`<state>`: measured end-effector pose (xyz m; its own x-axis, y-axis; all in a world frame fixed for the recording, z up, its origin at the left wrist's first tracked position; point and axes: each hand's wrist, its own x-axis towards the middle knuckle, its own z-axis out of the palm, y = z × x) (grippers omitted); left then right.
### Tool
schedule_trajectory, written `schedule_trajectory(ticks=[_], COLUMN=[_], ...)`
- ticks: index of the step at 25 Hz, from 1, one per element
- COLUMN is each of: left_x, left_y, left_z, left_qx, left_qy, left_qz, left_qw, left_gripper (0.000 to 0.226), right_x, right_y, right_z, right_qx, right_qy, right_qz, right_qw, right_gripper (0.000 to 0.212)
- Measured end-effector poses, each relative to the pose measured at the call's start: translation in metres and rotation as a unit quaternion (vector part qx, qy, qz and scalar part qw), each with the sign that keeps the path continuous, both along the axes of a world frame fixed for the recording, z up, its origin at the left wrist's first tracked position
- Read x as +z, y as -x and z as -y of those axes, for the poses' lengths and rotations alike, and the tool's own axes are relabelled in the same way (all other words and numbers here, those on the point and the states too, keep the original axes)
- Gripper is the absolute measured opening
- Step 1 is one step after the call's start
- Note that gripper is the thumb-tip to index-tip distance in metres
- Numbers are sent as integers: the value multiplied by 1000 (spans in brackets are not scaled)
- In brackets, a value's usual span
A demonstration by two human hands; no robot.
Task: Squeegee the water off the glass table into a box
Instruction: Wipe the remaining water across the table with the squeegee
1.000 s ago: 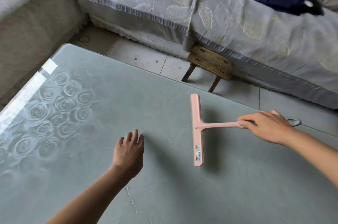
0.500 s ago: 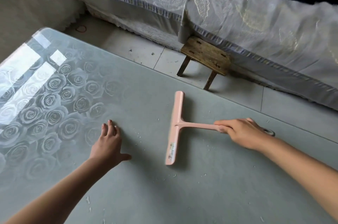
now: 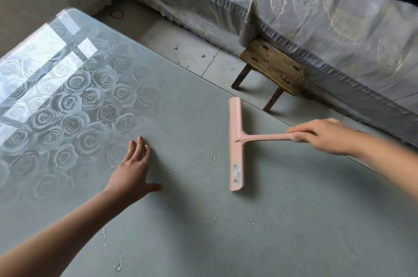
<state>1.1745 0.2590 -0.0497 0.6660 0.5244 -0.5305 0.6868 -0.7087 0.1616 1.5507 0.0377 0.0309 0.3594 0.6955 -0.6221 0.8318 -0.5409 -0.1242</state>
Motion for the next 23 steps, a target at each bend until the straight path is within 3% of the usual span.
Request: schedule_trajectory(ticks=[3,6,10,12,16,18,20,23], left_x=[-1,1,3,2,11,13,17,18], left_y=[0,2,6,10,27,46,73,115], left_z=[1,-1,-1,-3,-14,-19,-19,-17], left_qx=[6,19,26,27,66,62,74,121], left_qy=[7,14,28,37,100,31,-31,-61], left_qz=[16,21,41,69,184,216,184,99], left_qw=[1000,1000,998,997,976,974,980,986], left_gripper=[117,117,119,118,96,78,72,71], right_x=[-23,-12,33,40,-5,-10,5,45], right_y=[48,63,-3,-6,94,127,107,51], right_z=[-45,-69,-46,-38,-80,-104,-111,-102], right_qx=[75,177,96,125,164,198,205,162], right_qy=[-68,-108,-21,15,-11,-48,-59,11], right_qz=[-38,1,37,87,-4,-30,-7,63], right_qw=[994,978,994,988,986,979,977,985], right_gripper=[19,17,20,21,23,23,22,15])
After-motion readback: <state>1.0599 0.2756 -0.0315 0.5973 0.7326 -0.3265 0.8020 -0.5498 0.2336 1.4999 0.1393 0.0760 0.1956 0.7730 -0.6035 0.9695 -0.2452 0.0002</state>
